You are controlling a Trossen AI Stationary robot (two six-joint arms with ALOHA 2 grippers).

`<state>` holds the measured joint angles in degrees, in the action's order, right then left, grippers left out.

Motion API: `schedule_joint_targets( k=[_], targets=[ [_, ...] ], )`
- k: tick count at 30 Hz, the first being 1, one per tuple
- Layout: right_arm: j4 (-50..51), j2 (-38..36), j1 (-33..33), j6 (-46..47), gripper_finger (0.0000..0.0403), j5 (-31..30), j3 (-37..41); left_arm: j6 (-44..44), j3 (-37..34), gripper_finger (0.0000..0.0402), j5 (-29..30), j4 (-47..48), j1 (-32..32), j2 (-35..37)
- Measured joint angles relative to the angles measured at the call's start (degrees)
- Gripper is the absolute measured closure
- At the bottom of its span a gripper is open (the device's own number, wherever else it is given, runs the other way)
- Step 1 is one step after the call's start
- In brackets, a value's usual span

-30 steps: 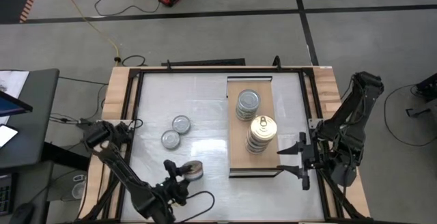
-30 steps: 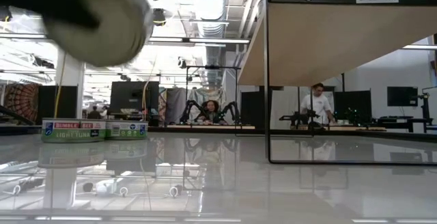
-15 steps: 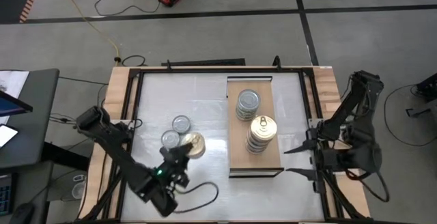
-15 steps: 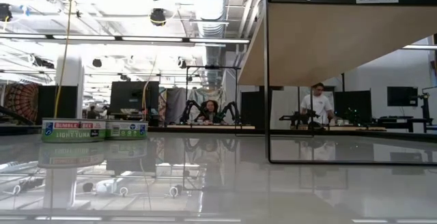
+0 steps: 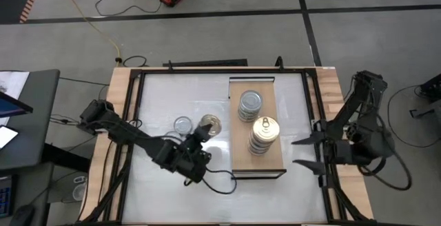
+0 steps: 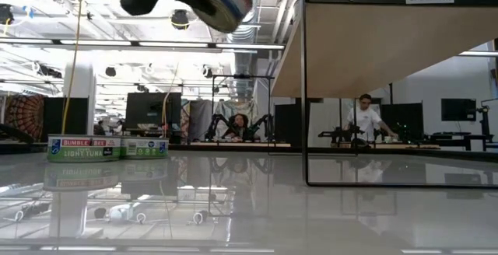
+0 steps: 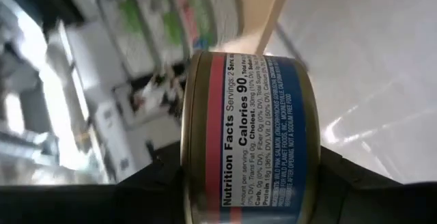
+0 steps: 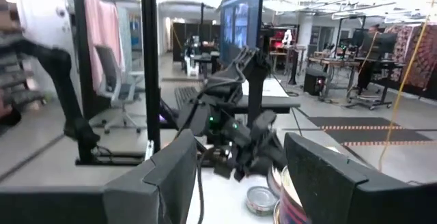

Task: Stack canned seafood by type on shelf
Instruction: Stack the blue tuna can on top of the blue tuna can

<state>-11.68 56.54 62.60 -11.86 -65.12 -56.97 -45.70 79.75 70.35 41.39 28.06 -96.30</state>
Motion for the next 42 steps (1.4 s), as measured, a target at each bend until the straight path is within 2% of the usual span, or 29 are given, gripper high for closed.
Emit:
schedule_joint_targets(
  k=[4,8,17,22,27,33,38,42],
  targets=[
    [-0.73,-2.28,1.4,-0.24,0.0157,-0.13,0.0,-10.67,0.0,0.0215,-7.84,-9.64,-0.3,-0.06],
    [-0.54,-4.26,2.9,-0.26,0.0157,-1.84,-0.04,-18.98,0.0,0.0217,-12.34,-19.01,1.49,0.54],
    [-1.01,-5.72,4.49,-0.22,0.0157,-2.52,-0.04,-18.16,0.0,0.0212,-21.02,-27.83,7.19,7.85],
    [-0.9,-5.34,3.3,-0.22,0.0157,-2.59,-0.04,-27.03,0.0,0.0217,-26.27,-39.05,7.69,9.47],
    [-0.77,-3.53,1.14,0.25,0.0157,-2.6,-0.04,-38.84,0.0,0.0213,-31.03,-47.76,4.32,9.03],
    [-0.68,-4.86,0.25,-3.84,0.0157,-8.08,-0.04,-39.97,0.0,0.0216,-40.52,-53.59,-2.46,9.03],
    [-0.03,-7.31,0.25,-7.93,0.0157,-8.55,-0.04,-41.67,0.0,0.0215,-51.91,-55.33,-8.21,9.01],
    [3.93,-8.71,0.25,-6.71,0.0157,-8.55,-0.04,-42.33,0.0,0.0212,-62.68,-56.5,-12.54,9.01]
  ],
)
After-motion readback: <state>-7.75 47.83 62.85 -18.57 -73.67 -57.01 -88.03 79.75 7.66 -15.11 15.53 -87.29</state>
